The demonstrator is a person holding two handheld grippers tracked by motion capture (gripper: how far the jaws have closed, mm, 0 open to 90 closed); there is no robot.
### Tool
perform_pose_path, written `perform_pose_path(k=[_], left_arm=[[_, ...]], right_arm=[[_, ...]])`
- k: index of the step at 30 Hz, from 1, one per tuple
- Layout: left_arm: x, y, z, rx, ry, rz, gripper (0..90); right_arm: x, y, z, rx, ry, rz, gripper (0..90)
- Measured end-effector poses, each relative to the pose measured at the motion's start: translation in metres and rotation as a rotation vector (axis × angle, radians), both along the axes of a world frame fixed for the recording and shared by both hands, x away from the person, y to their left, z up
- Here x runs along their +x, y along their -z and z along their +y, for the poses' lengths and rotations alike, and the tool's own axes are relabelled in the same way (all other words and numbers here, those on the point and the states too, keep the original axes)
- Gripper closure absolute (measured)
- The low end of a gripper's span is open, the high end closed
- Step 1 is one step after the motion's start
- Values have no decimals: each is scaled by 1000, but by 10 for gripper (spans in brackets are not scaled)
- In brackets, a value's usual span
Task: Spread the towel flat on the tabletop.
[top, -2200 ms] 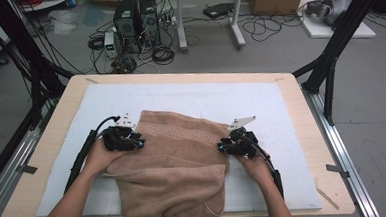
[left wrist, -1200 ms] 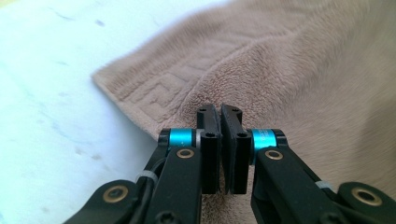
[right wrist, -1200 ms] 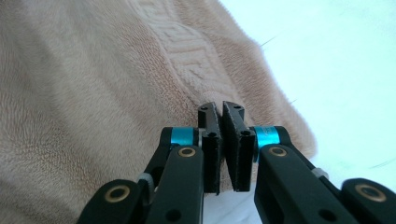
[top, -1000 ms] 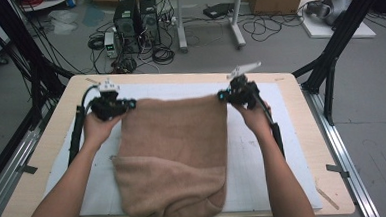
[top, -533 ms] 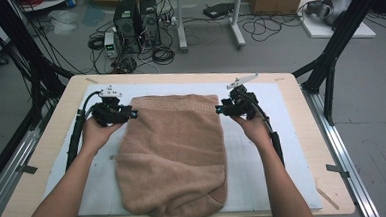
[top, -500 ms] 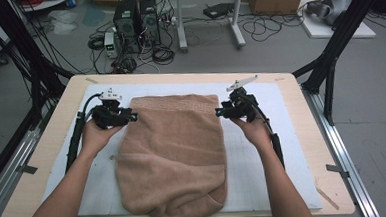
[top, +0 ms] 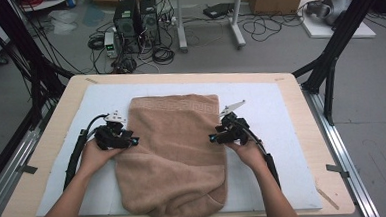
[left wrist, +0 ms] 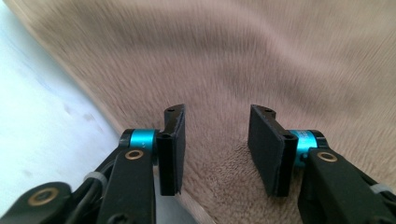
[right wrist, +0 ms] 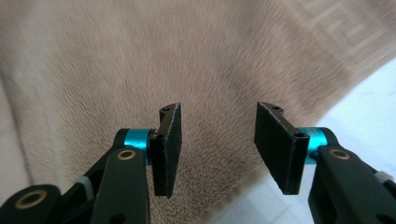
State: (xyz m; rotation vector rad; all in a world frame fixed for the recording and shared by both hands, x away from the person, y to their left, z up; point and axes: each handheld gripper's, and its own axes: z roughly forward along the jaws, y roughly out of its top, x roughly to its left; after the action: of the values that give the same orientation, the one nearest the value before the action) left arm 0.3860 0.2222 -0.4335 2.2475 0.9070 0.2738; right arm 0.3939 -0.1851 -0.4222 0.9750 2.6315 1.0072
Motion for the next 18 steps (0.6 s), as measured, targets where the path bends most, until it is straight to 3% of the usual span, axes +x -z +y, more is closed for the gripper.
perform_pose_path(k=[2, 3, 5, 6, 11, 14, 16, 18], left_arm=[[-2, 0, -2, 21, 8, -25, 660], [-3, -1, -3, 11, 16, -14, 720], [-4, -1, -4, 12, 28, -9, 794], [-5, -2, -5, 15, 30, -9, 829], [-13, -7, 1, -36, 64, 17, 851], [-22, -11, 8, -59, 89, 16, 852], [-29, -14, 14, -63, 121, 44, 852], [-39, -19, 16, -80, 140, 29, 852]], right_arm=[[1, 7, 4, -40, -6, 23, 560], [0, 9, 6, -51, -6, 13, 604], [-1, 9, 6, -52, -11, -1, 709], [-1, 9, 5, -46, -22, 9, 828], [-7, 3, 1, -19, -72, 51, 856], [-17, -7, -4, 11, -107, 44, 855], [-26, -13, -6, 32, -138, 48, 855], [-35, -19, -6, 38, -167, 40, 854]])
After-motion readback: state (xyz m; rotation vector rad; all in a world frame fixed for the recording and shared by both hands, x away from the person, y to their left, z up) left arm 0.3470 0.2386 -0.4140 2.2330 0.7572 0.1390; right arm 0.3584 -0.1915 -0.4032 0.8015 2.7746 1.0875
